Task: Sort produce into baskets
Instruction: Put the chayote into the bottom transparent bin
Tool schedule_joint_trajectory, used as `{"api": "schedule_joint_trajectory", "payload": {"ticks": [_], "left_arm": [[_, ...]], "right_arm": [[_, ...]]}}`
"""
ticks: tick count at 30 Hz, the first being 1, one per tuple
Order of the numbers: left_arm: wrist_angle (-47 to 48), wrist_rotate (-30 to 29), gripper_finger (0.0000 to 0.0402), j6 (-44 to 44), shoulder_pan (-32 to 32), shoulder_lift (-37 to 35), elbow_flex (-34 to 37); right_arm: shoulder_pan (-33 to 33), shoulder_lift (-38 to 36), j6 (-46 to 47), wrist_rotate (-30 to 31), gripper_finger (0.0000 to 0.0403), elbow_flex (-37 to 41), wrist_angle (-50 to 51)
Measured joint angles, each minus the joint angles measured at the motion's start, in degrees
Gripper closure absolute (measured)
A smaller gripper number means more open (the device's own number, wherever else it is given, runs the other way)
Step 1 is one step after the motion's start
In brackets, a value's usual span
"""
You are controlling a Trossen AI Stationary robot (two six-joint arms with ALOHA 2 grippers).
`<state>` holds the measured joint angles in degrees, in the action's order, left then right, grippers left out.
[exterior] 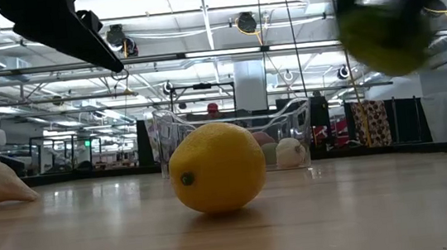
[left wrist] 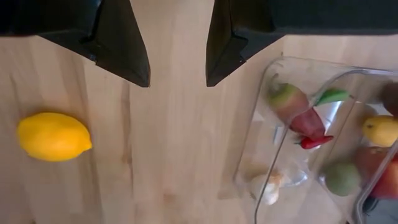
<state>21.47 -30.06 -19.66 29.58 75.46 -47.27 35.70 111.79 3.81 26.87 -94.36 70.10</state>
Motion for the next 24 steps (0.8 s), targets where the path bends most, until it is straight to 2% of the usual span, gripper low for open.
{"api": "schedule_joint_trajectory", "payload": {"ticks": [6,8,10,13,17,24], "left_arm": [[0.5,-0.04,0.0237,1.09,-0.89,0.0,0.0],[0.95,-0.04,0.0237,1.94,-1.22,0.0,0.0],[1.68,-0.04,0.0237,2.25,-1.36,0.0,0.0],[2.78,-0.04,0.0237,2.24,-1.44,0.02,0.0],[5.13,-0.02,0.0237,1.61,-1.44,0.02,0.0],[9.56,0.27,0.0237,-2.83,-1.44,0.02,0.0]], "right_arm": [[-5.04,0.0,-13.78,16.76,0.0195,-6.15,-0.69],[-7.2,0.0,-19.6,20.3,0.0195,-7.43,-3.07],[-9.9,0.0,-25.57,21.15,0.0195,-7.85,-6.43],[-14.83,0.0,-31.3,18.66,0.0195,-7.83,-9.68],[-23.37,0.0,-33.53,8.02,0.0195,-7.49,-11.97],[-35.07,0.0,-33.35,-5.67,0.0195,-7.33,-13.48]]}}
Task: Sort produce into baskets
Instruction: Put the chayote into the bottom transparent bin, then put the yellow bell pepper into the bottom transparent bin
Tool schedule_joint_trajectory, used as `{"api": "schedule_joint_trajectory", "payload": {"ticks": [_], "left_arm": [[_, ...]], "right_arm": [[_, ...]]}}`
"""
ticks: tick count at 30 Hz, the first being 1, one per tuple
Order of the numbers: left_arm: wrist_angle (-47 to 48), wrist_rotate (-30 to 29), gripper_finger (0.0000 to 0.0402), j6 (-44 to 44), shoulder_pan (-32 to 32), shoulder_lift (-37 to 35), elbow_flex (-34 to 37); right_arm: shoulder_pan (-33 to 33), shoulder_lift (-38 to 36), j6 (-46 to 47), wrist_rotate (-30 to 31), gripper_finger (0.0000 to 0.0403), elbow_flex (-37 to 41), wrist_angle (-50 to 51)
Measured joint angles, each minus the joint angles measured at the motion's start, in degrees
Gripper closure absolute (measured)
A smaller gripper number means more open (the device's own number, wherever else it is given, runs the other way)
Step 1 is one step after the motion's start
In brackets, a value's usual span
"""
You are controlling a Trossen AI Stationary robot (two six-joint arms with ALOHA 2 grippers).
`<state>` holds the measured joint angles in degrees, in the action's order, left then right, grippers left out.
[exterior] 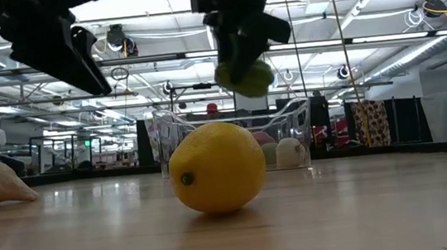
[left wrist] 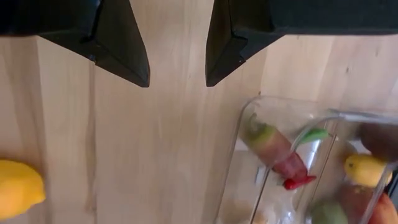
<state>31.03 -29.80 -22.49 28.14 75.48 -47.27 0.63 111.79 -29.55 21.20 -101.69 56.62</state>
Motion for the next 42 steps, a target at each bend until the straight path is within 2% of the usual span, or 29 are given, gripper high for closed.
{"api": "schedule_joint_trajectory", "payload": {"ticks": [4,9,16,22,28,33,37,42], "left_arm": [[1.29,0.06,0.0237,-1.19,0.0,0.0,0.0],[1.0,0.08,0.0237,-1.21,0.0,0.0,0.0],[0.81,0.16,0.0237,-1.23,0.0,0.0,-0.04],[0.92,0.19,0.0237,-1.24,0.0,0.0,-0.04],[1.0,0.97,0.0237,-2.68,0.0,0.0,-0.04],[0.98,1.07,0.0237,-2.67,0.0,0.0,-0.04],[1.05,1.07,0.0237,-2.66,0.0,-0.13,-0.04],[1.45,3.37,0.0237,-4.53,0.0,-1.22,-0.04]], "right_arm": [[-3.98,0.38,-1.09,-7.4,0.0195,0.02,-1.7],[-6.28,1.96,-6.24,-12.14,0.0186,0.04,-2.36],[-7.0,5.31,-6.9,-12.36,0.0146,0.11,-1.81],[-6.99,5.42,-4.92,-12.3,0.012,0.11,-0.75],[-5.6,1.84,3.94,-11.89,0.0118,0.13,3.99],[-2.37,-3.87,17.32,-12.61,0.013,0.13,11.59],[1.1,-8.37,27.48,-12.36,0.0141,0.11,15.78],[7.33,-11.42,34.2,-11.59,0.0149,0.11,16.23]]}}
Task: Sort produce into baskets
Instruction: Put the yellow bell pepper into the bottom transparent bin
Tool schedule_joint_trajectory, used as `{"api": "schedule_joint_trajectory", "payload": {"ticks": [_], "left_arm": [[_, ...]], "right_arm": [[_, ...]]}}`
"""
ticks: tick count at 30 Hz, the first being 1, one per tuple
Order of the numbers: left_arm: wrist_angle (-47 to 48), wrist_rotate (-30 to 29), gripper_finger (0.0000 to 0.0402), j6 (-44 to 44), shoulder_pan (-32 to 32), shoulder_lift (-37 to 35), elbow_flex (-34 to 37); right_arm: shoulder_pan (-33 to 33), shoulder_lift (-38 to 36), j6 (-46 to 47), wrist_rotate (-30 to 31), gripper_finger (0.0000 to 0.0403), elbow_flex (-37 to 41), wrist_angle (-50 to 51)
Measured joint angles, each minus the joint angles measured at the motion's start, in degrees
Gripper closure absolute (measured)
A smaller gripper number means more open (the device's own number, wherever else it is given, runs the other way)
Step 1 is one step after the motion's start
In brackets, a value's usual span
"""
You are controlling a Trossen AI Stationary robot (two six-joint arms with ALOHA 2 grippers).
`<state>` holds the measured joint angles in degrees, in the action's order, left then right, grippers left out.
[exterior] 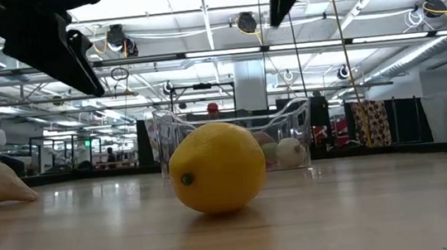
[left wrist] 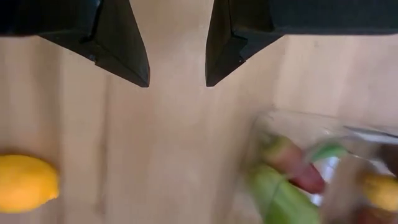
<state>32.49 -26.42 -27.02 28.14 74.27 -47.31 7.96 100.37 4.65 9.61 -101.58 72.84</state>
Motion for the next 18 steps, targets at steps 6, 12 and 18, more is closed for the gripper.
{"api": "schedule_joint_trajectory", "payload": {"ticks": [6,12,18], "left_arm": [[2.42,14.26,0.0237,-3.78,0.19,-4.17,0.0],[2.73,22.16,0.0237,-7.18,5.21,-7.66,0.0],[1.47,20.43,0.0237,-9.23,17.05,-8.39,0.0]], "right_arm": [[8.03,-0.54,3.07,8.79,0.015,3.12,-8.94],[12.67,-0.38,-2.65,7.34,0.015,13.13,-30.07],[13.93,-0.34,-2.85,5.06,0.0149,15.87,-30.51]]}}
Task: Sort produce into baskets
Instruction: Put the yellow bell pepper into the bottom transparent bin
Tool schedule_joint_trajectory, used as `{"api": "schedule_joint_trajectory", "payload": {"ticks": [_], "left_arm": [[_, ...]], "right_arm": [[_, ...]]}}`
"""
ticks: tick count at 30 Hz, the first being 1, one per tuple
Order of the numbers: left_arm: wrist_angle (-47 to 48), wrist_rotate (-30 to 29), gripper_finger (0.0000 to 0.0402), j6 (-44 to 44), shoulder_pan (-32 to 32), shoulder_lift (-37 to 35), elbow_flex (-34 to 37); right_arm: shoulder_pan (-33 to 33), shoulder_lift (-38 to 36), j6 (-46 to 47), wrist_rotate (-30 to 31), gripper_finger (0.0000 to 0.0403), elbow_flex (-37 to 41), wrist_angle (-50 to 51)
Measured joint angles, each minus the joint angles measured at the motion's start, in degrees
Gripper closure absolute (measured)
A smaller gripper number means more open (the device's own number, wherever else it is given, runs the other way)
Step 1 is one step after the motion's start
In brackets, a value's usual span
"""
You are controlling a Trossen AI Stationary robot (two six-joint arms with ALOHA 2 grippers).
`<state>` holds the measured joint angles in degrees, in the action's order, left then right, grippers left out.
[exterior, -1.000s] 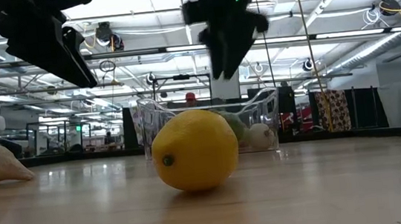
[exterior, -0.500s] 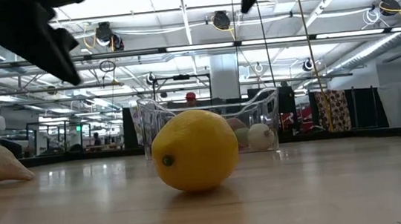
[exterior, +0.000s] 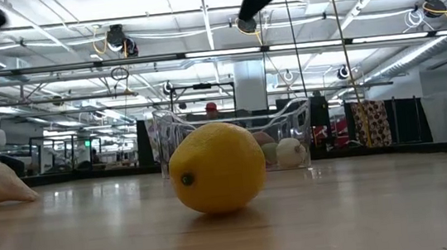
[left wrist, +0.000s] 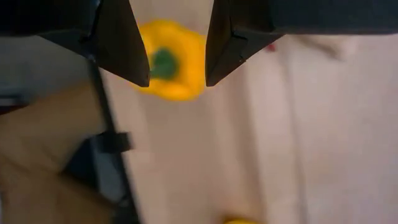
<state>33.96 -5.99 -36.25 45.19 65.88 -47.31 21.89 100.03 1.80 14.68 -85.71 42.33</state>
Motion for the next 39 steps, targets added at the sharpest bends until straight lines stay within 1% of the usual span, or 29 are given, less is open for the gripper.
{"api": "schedule_joint_trajectory", "payload": {"ticks": [5,8,10,13,19,25,31,39], "left_arm": [[-6.46,-3.62,0.0237,-3.75,7.0,0.4,0.0],[-8.22,-6.68,0.0237,-0.8,10.23,1.35,0.0],[-8.32,-9.05,0.0237,-0.5,11.76,2.49,0.0],[-7.96,-9.8,0.0237,-0.43,13.28,4.8,0.0],[-8.11,-11.85,0.0237,-0.5,13.84,9.06,0.0],[-8.04,-13.62,0.0237,-0.19,13.81,10.89,0.0],[-8.02,-15.77,0.0237,5.14,13.74,12.23,0.0],[-7.39,-16.0,0.0237,8.05,13.62,12.53,0.02]], "right_arm": [[0.0,0.0,2.77,-0.02,0.0149,0.0,1.44],[0.0,-0.02,3.49,-0.02,0.0149,0.0,1.42],[0.04,-0.02,4.06,-0.4,0.0149,0.0,1.43],[0.04,-0.02,4.95,-2.76,0.0149,0.0,1.43],[0.42,-0.02,4.79,-3.13,0.0149,0.0,1.2],[0.39,-0.02,4.66,-3.06,0.0149,0.0,1.2],[0.35,-0.02,3.4,-3.04,0.0149,0.0,1.17],[0.35,-0.04,3.08,-3.03,0.0149,0.0,1.2]]}}
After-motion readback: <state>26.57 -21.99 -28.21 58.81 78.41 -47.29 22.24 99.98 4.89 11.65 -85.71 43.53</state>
